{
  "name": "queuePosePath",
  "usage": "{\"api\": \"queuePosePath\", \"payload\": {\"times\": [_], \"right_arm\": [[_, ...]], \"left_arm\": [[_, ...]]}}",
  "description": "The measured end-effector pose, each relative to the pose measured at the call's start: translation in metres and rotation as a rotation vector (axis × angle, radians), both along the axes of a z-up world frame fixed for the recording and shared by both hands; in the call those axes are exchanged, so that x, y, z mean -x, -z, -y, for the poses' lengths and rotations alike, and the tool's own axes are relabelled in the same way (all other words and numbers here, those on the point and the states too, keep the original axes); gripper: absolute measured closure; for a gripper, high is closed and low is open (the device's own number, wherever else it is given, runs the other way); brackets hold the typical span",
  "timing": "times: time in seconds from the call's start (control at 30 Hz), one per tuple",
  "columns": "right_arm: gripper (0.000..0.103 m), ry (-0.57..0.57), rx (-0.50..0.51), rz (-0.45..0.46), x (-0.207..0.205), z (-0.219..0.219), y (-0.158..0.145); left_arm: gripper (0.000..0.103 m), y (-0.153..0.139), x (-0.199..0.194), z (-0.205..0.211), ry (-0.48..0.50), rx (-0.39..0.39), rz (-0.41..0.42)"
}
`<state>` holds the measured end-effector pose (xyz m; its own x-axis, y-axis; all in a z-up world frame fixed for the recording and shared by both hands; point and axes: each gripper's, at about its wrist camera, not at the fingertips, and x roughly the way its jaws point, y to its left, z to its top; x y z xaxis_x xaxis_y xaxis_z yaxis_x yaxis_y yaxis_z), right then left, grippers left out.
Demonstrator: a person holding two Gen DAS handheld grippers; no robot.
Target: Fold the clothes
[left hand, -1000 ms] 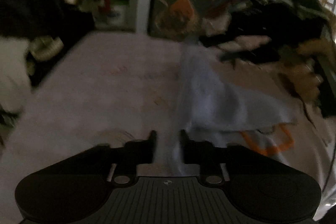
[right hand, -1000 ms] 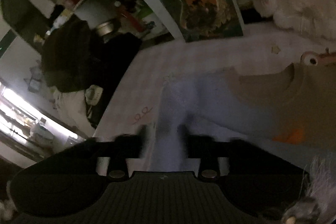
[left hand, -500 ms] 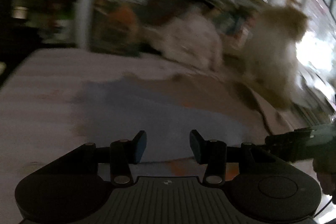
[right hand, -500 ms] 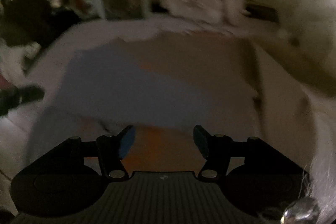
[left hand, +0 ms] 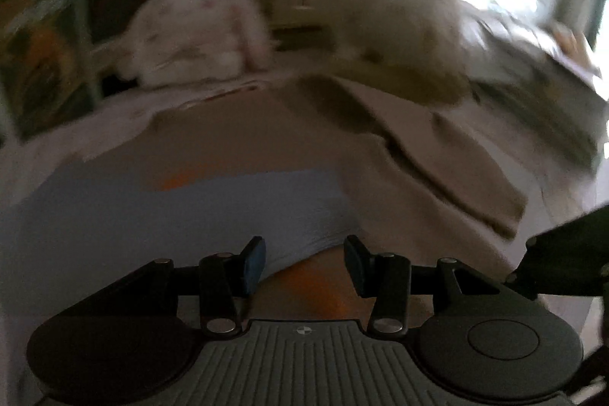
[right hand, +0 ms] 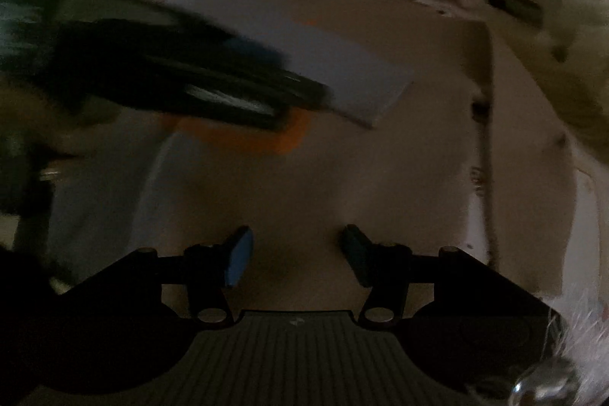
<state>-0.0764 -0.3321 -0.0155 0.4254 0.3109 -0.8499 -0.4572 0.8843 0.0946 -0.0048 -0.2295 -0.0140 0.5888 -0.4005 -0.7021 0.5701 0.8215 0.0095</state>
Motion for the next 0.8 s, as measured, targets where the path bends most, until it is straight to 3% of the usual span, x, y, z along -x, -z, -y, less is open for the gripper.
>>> {"api": "queuePosePath", "payload": {"times": [0.27,0.3,0.33,0.47,0.57,0.7,0.8], "right_arm": [[0.051,-0.022,-0.102,-0.035,-0.002,0.013,0.000],[0.051,-0.023,-0.106,-0.036,-0.003,0.013,0.000],[0.051,-0.022,-0.110,-0.038,-0.003,0.014,-0.001],[0.051,-0.019,-0.117,-0.044,-0.004,0.013,-0.001],[0.051,-0.010,-0.115,-0.049,-0.007,0.013,-0.002],[0.050,0.008,-0.097,-0.058,-0.008,0.008,-0.004],[0.047,0.014,-0.072,-0.049,-0.005,0.002,-0.005]], "left_arm": [[0.058,0.014,0.009,0.048,0.108,-0.235,0.162],[0.074,0.016,0.010,0.052,0.116,-0.261,0.184],[0.097,0.016,0.011,0.054,0.117,-0.277,0.200],[0.098,0.006,0.012,0.039,0.050,-0.259,0.222],[0.098,-0.030,0.002,-0.022,-0.161,-0.118,0.223],[0.098,-0.066,-0.006,-0.158,-0.519,0.058,0.231],[0.098,-0.073,-0.004,-0.261,-0.792,0.095,0.226]]}}
